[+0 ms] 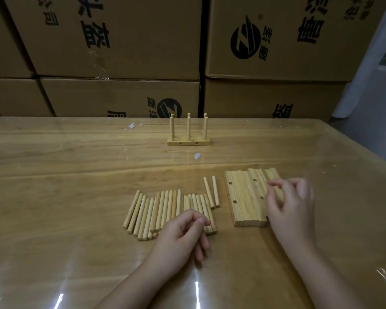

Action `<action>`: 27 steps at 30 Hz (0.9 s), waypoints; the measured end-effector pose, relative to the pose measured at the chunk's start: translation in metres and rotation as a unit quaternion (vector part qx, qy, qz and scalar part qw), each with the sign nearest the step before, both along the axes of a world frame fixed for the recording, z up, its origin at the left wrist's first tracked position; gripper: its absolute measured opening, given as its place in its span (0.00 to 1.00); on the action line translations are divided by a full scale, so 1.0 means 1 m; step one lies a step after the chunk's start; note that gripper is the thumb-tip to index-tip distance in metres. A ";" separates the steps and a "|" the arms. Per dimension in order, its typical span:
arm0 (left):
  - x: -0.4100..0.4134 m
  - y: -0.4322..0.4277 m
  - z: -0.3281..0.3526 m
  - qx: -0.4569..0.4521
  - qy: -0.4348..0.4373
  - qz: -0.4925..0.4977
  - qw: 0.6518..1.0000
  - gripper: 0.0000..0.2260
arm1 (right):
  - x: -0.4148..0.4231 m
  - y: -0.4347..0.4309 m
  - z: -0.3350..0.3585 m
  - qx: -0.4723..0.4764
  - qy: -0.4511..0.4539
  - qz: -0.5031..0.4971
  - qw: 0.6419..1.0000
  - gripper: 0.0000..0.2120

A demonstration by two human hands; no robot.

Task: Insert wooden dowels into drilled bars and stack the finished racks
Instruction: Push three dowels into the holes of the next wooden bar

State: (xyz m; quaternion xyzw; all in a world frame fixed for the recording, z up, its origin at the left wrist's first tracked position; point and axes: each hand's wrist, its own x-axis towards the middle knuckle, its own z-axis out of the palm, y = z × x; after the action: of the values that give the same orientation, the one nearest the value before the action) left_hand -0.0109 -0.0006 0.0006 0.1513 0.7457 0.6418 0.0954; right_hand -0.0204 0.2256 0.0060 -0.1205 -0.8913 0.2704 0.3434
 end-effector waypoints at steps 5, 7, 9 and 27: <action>0.000 -0.001 0.000 -0.012 0.002 -0.006 1.000 0.08 | -0.003 0.019 -0.005 -0.042 -0.168 -0.117 0.978 0.24; -0.001 -0.001 0.000 -0.010 0.002 -0.006 1.000 0.08 | -0.005 0.020 -0.008 -0.051 -0.218 -0.113 0.968 0.29; -0.001 -0.001 0.000 -0.008 0.003 -0.007 1.000 0.08 | -0.007 0.018 -0.011 -0.032 -0.236 -0.092 0.967 0.29; 0.000 -0.003 0.000 0.008 -0.005 -0.002 1.000 0.12 | -0.009 0.014 -0.007 -0.053 -0.125 -0.065 0.989 0.18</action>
State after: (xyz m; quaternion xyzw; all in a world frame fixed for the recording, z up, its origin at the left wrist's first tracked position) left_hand -0.0113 -0.0036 0.0002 0.1503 0.7399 0.6482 0.0986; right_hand -0.0299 0.2400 -0.0008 -0.2288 -0.9021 0.2770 0.2391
